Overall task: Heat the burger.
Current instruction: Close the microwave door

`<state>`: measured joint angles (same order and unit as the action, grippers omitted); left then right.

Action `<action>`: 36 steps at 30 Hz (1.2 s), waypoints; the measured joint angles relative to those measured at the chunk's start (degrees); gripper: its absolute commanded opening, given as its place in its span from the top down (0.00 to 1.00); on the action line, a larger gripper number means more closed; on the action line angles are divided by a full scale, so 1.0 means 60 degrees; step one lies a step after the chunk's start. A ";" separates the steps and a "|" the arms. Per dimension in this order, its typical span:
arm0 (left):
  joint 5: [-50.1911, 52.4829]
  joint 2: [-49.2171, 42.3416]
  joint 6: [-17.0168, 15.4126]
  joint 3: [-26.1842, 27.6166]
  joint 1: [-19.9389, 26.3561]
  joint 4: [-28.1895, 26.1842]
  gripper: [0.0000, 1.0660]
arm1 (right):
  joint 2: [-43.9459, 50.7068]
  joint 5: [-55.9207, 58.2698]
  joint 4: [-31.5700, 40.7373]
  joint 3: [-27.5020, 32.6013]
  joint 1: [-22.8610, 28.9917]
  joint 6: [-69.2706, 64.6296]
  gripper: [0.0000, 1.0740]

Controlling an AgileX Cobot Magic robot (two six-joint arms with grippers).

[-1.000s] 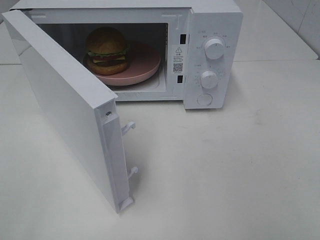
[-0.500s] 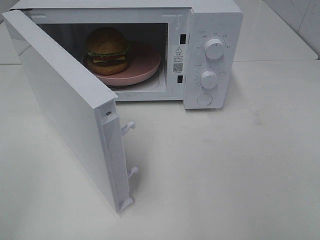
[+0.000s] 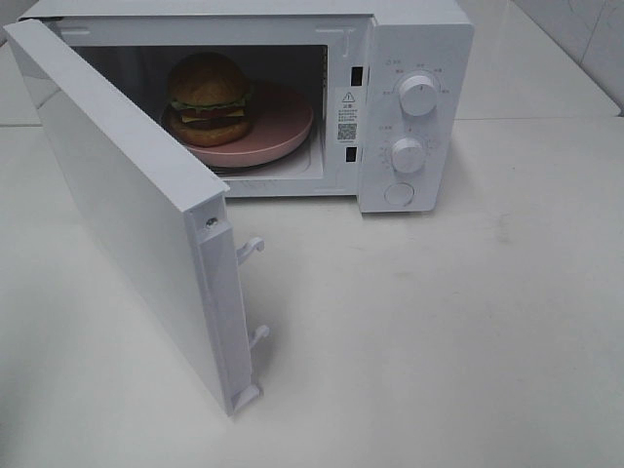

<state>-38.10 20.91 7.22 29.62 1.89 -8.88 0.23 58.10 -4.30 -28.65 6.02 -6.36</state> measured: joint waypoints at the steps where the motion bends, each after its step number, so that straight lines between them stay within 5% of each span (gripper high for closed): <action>1: 0.0716 0.0191 0.0115 -0.0306 0.0000 -0.0134 1.00 | 0.0000 0.0000 0.0000 0.0000 0.0000 0.0000 0.29; 12: 0.5042 0.1213 0.0898 -0.2215 0.0000 -0.0678 1.00 | 0.0000 0.0000 0.0000 0.0000 0.0000 0.0000 0.29; 22: 0.7697 0.2349 0.0898 -0.3113 0.0000 -0.0688 1.00 | 0.0000 0.0000 0.0000 0.0000 0.0000 0.0000 0.29; 29: 0.8871 0.3867 0.0516 -0.3142 -0.0535 0.0191 1.00 | 0.0000 0.0000 0.0000 0.0000 0.0000 0.0000 0.29; 36: 1.0371 0.5558 -0.0458 -0.3151 -0.1346 0.1327 1.00 | 0.0000 0.0000 0.0000 0.0000 0.0000 0.0000 0.29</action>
<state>24.12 54.26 4.47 10.71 -6.19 -0.92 0.23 58.10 -4.30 -28.65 6.02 -6.36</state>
